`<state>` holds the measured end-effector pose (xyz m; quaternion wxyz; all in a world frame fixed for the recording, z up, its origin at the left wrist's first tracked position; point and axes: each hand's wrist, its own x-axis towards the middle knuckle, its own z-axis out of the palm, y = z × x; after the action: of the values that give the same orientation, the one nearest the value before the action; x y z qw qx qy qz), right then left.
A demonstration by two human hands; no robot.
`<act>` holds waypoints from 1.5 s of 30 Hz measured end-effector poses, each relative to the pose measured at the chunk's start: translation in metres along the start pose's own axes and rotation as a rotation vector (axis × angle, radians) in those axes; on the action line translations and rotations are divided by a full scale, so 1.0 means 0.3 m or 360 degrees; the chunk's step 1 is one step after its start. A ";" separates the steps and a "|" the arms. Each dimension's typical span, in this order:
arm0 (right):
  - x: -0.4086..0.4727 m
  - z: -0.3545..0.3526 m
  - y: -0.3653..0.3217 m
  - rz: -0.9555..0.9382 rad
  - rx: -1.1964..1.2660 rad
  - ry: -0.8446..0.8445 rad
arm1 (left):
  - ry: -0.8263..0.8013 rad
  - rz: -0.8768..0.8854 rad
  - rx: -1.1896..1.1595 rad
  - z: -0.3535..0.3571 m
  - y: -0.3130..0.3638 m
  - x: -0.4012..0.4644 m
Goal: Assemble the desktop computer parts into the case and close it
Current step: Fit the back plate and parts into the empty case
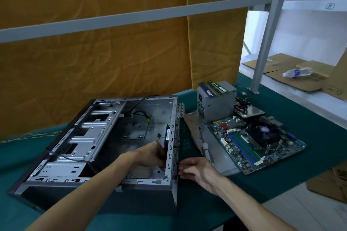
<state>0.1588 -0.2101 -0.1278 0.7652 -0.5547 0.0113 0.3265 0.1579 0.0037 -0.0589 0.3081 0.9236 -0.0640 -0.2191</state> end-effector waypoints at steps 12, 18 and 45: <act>0.006 -0.006 0.001 0.0043 -0.0026 -0.0021 | -0.0016 -0.0005 -0.0016 -0.002 0.006 0.001; 0.014 -0.007 -0.001 0.0054 -0.0017 -0.0005 | -0.0025 0.0002 -0.0040 0.000 0.004 0.000; 0.013 -0.004 -0.042 -0.0337 -0.0486 -0.0127 | 0.0000 0.0040 -0.0087 0.002 -0.012 0.017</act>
<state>0.1688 -0.2115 -0.1191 0.7020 -0.6491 -0.1273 0.2639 0.1620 0.0049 -0.0634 0.3361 0.9138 -0.0697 -0.2169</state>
